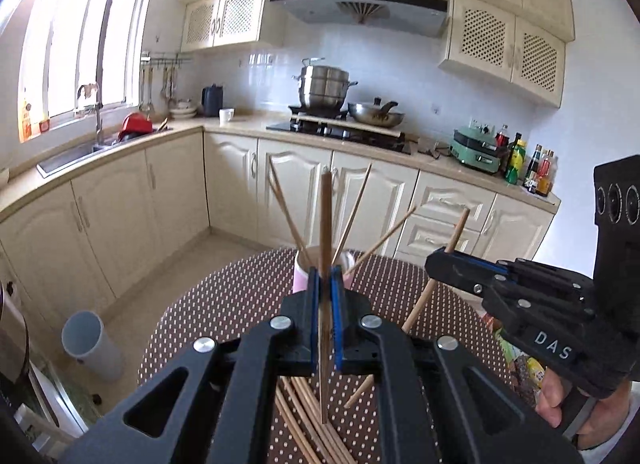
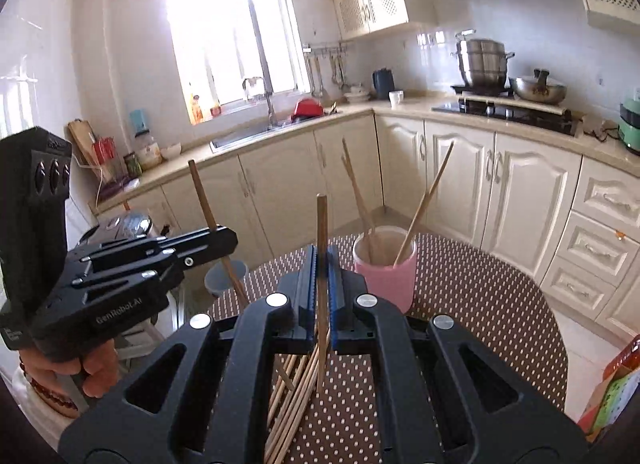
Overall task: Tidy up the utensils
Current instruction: 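Lift both held chopsticks upright and carry them over the pink cup, then open the left gripper to drop its chopstick in the cup while the right gripper releases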
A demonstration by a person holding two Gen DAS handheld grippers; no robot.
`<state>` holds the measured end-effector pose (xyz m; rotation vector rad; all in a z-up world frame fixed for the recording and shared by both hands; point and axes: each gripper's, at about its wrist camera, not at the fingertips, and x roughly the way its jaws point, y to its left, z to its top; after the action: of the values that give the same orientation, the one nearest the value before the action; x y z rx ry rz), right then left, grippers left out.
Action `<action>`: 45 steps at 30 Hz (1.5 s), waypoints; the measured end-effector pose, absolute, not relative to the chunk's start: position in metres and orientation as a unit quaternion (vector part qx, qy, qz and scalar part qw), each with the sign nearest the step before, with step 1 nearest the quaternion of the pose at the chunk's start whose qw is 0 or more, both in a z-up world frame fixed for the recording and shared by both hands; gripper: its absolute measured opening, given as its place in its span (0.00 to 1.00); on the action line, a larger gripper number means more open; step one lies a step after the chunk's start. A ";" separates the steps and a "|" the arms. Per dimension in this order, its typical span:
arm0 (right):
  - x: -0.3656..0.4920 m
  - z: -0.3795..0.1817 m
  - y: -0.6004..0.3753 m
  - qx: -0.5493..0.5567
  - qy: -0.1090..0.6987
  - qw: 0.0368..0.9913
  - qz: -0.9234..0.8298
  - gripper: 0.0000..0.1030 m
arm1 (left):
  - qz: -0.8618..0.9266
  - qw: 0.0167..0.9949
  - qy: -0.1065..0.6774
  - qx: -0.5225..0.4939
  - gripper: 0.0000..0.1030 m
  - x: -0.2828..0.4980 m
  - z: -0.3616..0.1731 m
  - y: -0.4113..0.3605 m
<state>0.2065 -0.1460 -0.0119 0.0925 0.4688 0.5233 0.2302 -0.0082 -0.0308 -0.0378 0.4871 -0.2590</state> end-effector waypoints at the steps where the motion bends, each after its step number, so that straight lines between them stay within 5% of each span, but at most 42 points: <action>1: 0.208 -0.008 -0.147 0.048 0.222 0.940 0.255 0.05 | -0.128 0.963 0.235 -0.018 0.06 0.232 -0.027 -0.009; 21: 0.257 0.051 -0.154 0.046 0.107 0.972 0.203 0.05 | -0.117 0.984 0.123 -0.049 0.06 0.308 0.035 -0.024; 45: 0.275 -0.003 -0.143 0.014 0.138 0.974 0.180 0.05 | -0.123 0.978 0.161 -0.040 0.06 0.345 -0.048 -0.036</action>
<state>0.2747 -0.1427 -0.0031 0.0290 0.2787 0.3635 0.3447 -0.0361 -0.0481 -0.0806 0.3250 -0.2479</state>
